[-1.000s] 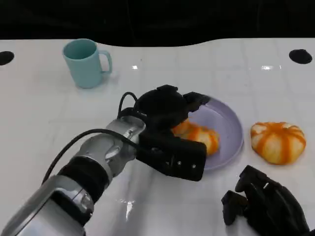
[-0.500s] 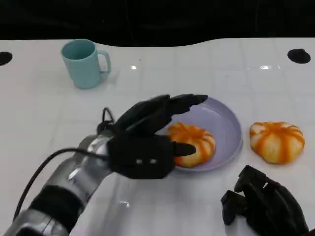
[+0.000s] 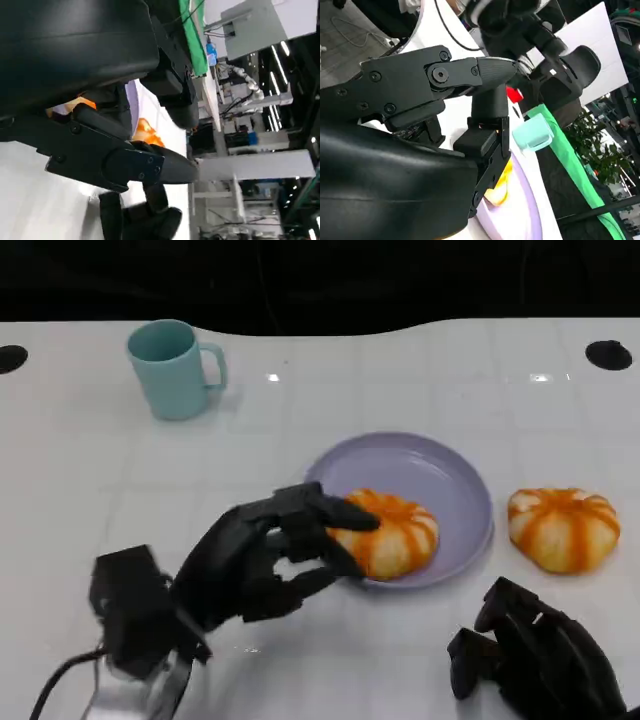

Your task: Grasp the bread from the table and place it into the plate.

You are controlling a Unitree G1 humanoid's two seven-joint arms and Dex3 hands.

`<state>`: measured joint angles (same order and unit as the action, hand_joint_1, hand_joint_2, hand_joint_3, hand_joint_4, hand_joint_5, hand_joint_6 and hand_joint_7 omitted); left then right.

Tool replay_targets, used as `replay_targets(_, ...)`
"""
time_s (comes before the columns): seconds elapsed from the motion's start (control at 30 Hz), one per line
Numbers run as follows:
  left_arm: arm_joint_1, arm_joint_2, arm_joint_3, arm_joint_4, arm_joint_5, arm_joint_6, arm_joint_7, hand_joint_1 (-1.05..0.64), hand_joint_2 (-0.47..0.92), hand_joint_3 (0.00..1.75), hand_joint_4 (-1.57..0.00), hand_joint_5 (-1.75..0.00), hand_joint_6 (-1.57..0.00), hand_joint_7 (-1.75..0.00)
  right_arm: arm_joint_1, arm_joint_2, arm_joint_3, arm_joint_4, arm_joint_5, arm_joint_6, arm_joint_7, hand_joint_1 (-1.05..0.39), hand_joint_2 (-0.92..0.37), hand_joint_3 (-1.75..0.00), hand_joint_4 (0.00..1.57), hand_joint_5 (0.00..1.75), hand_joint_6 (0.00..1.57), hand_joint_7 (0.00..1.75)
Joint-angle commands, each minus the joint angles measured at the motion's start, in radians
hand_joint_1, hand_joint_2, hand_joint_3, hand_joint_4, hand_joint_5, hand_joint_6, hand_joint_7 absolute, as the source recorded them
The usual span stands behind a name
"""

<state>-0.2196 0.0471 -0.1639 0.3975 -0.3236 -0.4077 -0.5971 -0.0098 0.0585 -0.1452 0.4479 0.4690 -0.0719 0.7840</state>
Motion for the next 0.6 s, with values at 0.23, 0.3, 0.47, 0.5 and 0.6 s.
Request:
replay_targets(0.23,0.235,-0.013,0.059,-0.251,-0.204,0.289,-0.080,-0.67,0.92,0.32,-0.79,-1.75,-0.64,-1.59,0.023,-0.007,-0.007,-0.030,0.012,0.018,-0.005,-0.55,-0.92,-0.22,0.79,1.64,0.70,1.39)
replay_targets(0.3,0.266,-0.019,0.063,-0.268,-0.224,0.323,-0.088,-0.69,0.92,0.31,-0.83,-1.75,-0.64,-1.67,0.025,-0.009,-0.006,-0.026,0.006,0.006,-0.002,-0.56,-0.92,-0.23,0.79,1.64,0.70,1.40)
replay_targets(0.47,0.312,-0.031,0.071,-0.294,-0.235,0.371,-0.090,-0.74,0.92,0.31,-0.91,-1.75,-0.68,-1.74,0.030,-0.012,-0.013,-0.024,0.020,0.013,0.012,-0.55,-0.92,-0.22,0.78,1.64,0.70,1.37)
replay_targets(0.5,0.315,-0.033,0.073,-0.294,-0.236,0.375,-0.092,-0.74,0.92,0.32,-0.92,-1.75,-0.70,-1.75,0.030,-0.014,-0.012,-0.023,0.019,0.011,0.014,-0.55,-0.92,-0.23,0.78,1.65,0.70,1.37)
replay_targets(0.6,0.319,-0.037,0.081,-0.288,-0.240,0.387,-0.104,-0.74,0.92,0.30,-0.95,-1.75,-0.72,-1.75,0.029,-0.022,-0.011,-0.019,0.015,0.008,0.020,-0.55,-0.92,-0.24,0.78,1.66,0.70,1.38)
